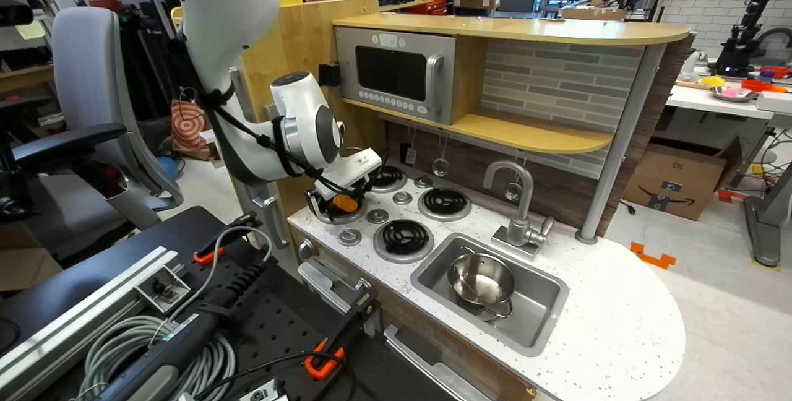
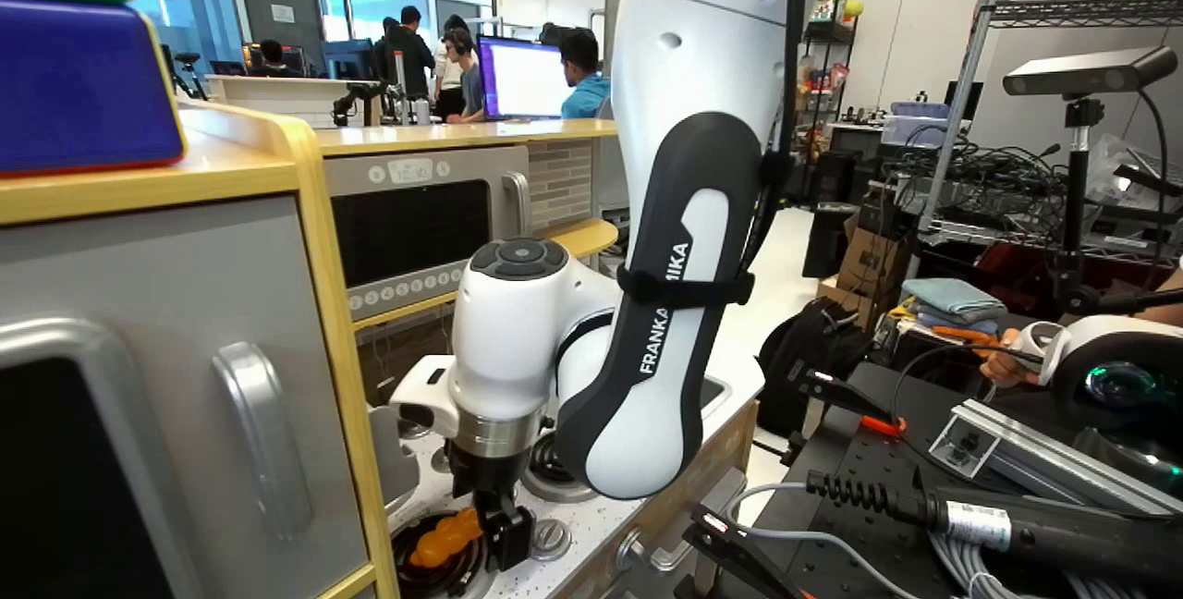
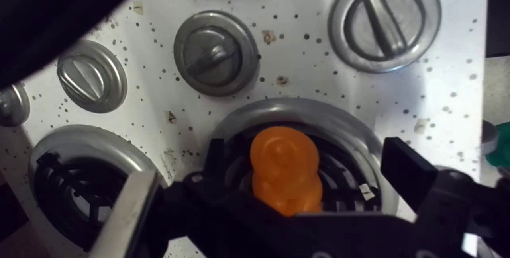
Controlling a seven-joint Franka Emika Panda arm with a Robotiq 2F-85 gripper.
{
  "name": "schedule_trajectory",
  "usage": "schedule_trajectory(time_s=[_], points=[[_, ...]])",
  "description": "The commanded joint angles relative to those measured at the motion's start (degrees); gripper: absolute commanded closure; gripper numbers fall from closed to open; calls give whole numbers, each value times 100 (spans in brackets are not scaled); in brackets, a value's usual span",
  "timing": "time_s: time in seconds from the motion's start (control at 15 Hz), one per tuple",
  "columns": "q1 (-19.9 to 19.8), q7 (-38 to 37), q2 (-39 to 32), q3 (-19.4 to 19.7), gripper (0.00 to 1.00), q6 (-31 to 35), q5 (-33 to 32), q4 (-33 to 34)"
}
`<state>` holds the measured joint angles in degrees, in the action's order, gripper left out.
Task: Pick up the toy from the stove and put it in the pot in the sink.
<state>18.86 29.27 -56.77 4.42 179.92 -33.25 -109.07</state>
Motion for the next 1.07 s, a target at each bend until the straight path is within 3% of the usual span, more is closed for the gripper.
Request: schedule_trajectory(time_s=[0.0, 0.07, 0.2, 0.4, 0.6, 0.87, 1.0], points=[[-132, -173, -341, -201, 1, 134, 6, 447], [-230, -176, -359, -332, 22, 87, 31, 486], [-473, -125, -381, -616, 29, -33, 65, 510], [-840, -83, -345, -943, 51, -158, 125, 454], [-1234, -17, -248, -1231, 60, -132, 152, 301], [-1766, 51, -165, -1634, 82, -120, 203, 126], [-1949, 97, -150, -1753, 82, -89, 206, 87]])
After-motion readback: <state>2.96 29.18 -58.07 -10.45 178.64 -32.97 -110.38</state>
